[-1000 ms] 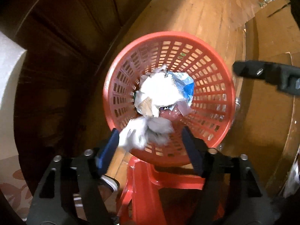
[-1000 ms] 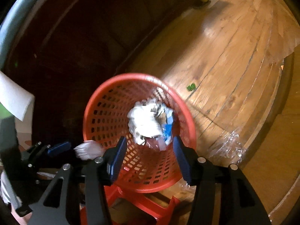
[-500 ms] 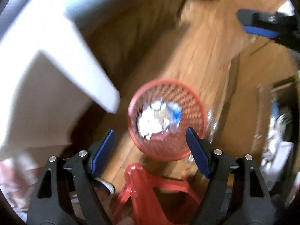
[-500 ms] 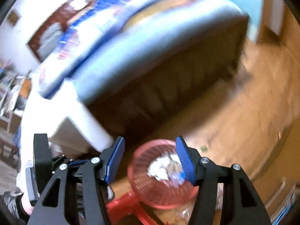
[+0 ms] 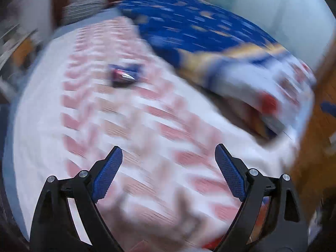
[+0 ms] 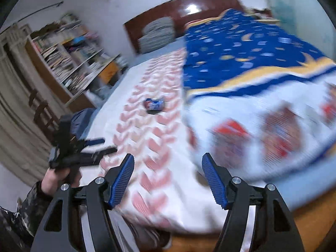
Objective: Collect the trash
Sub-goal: 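Move both open tools back to the blue Pepsi can on the bed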
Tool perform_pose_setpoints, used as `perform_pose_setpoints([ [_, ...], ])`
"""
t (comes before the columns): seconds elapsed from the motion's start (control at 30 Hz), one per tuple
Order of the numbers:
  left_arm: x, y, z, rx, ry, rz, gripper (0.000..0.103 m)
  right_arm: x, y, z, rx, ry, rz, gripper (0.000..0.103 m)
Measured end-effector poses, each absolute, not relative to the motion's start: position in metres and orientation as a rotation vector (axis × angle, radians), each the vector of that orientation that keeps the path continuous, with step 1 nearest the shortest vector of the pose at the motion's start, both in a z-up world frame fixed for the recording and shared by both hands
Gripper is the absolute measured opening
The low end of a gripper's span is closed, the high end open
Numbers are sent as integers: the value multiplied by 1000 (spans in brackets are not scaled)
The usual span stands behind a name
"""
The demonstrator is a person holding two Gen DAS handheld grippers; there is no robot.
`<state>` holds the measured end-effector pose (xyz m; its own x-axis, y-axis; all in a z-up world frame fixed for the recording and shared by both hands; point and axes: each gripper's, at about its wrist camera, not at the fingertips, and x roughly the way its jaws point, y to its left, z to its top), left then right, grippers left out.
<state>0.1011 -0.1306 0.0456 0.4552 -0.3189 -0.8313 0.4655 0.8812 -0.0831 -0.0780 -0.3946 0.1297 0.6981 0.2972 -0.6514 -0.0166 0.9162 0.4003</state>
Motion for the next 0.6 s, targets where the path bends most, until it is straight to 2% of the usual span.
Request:
perform_pose_setpoints([
  [0.17, 217, -90, 19, 16, 966, -440, 89, 74, -347, 94, 413, 856, 273, 67],
  [0.33, 268, -110, -17, 47, 958, -464, 89, 220, -319, 31, 440, 972, 269, 68],
  [0.6, 325, -126, -47, -65, 976, -569, 89, 337, -324, -49, 560, 1093, 245, 68],
])
